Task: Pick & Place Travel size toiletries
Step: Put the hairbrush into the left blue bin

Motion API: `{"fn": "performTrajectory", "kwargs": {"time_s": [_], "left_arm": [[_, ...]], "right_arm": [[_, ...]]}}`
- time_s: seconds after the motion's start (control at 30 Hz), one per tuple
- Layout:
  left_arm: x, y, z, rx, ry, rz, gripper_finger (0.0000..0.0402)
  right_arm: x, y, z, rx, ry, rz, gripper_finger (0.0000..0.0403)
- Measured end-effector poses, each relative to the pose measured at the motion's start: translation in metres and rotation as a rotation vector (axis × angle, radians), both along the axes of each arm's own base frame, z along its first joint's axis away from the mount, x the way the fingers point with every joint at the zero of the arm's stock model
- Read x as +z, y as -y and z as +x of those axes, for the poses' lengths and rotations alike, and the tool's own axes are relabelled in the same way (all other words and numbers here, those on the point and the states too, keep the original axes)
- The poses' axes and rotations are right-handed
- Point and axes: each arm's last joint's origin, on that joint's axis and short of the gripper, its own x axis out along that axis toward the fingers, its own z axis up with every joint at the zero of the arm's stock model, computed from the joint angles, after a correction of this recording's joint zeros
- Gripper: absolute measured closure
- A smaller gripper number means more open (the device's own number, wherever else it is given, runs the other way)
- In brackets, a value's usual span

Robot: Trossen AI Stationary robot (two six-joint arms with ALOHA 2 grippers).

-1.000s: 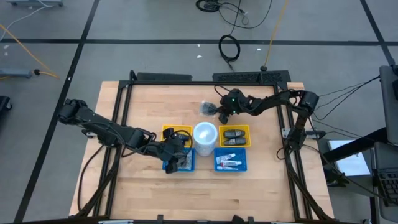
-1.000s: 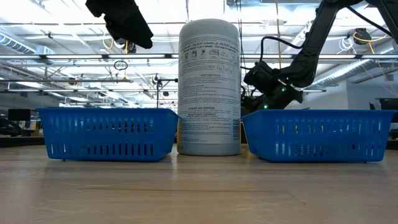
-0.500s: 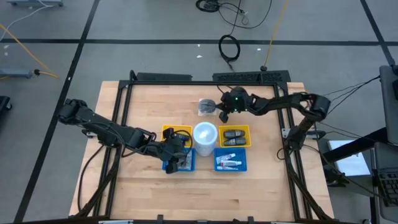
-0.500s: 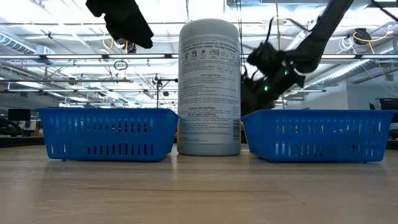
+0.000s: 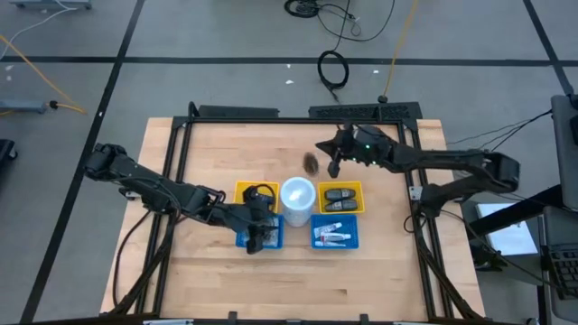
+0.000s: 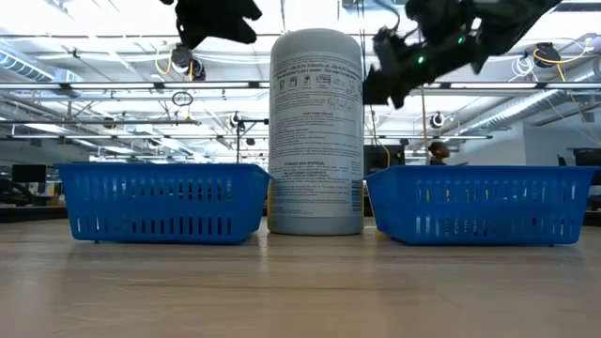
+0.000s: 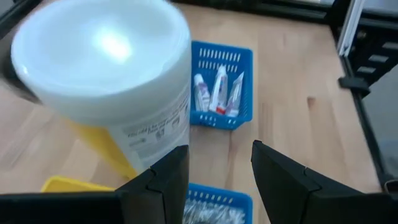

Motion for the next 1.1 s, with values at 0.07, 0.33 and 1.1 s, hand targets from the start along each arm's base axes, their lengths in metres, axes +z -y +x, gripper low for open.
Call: {"fn": "performTrajectory", "kwargs": {"time_s": [0.07,0.33,1.1], "left_arm": [[0.001,0.0,0.001,0.0,0.018,-0.007,0.0227],[0.003,0.0,0.002,0.004,0.032,-0.016,0.0227],[0.003,-0.001,0.003,-0.002,0.031,-0.008,0.0227]], "right_arm": [[0.009,-0.008,-0.004,0.001,0.017,-0.029,0.0403],[0.014,-0.022,-0.017,0.003,-0.067,-0.044,0.0403],[-0.068,0.018,-0.019,-0.182,-0.397,0.213,0.023]]}}
